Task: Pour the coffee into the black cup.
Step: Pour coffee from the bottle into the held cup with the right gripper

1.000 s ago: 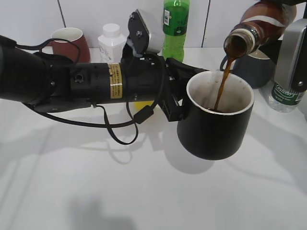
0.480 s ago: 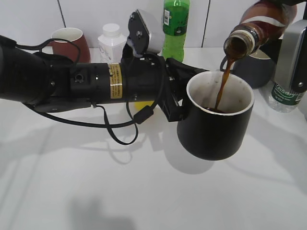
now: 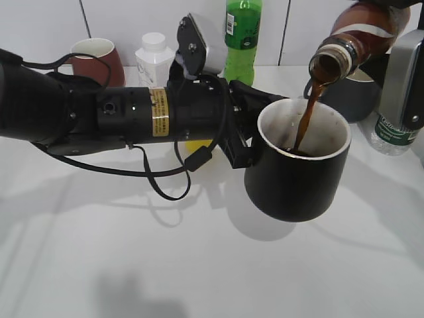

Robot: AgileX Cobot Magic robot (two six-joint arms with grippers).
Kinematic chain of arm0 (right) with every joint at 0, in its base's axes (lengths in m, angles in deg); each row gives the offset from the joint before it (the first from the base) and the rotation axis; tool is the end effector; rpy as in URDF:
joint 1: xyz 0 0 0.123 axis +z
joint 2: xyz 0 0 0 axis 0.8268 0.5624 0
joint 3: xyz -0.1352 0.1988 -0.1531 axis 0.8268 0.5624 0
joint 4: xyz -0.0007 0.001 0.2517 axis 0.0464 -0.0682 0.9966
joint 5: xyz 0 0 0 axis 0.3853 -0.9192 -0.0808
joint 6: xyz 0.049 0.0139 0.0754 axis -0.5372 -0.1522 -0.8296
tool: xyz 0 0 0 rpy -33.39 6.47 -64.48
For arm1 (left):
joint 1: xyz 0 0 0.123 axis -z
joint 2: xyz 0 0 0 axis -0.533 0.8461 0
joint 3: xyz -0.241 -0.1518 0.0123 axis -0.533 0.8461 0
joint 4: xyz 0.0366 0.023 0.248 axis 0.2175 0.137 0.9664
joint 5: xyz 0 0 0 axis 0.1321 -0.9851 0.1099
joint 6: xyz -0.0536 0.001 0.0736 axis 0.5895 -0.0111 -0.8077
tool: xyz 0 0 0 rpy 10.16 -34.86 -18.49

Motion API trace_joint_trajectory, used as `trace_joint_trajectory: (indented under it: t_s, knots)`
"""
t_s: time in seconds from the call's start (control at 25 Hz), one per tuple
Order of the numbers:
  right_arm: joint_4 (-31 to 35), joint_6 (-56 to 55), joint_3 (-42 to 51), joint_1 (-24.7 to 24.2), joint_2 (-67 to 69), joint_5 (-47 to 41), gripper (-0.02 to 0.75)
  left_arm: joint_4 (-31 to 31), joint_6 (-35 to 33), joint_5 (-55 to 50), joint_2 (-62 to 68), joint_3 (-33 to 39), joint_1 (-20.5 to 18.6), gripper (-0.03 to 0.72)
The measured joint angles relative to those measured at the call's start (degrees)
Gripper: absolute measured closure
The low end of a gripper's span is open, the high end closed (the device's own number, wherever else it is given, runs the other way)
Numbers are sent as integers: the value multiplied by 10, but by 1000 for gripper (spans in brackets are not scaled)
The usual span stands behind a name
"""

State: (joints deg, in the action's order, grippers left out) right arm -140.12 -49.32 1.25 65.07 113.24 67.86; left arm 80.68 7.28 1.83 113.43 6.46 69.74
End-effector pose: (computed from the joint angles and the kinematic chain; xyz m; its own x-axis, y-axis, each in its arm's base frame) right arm 0.2501 0.0875 0.2864 0.6410 -0.7671 -0.0278 -0.1404 -0.0816 -0.9867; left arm 0.2715 -0.2819 0.2065 0.0378 0.1408 -0.9893 0.9766 0.2044 0.0664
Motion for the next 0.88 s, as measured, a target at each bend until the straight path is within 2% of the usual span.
trace_joint_trajectory:
  t_s: [0.88]
  knots:
    - [0,26,0,0,0,0,203,0,0,11,0,0,0,651]
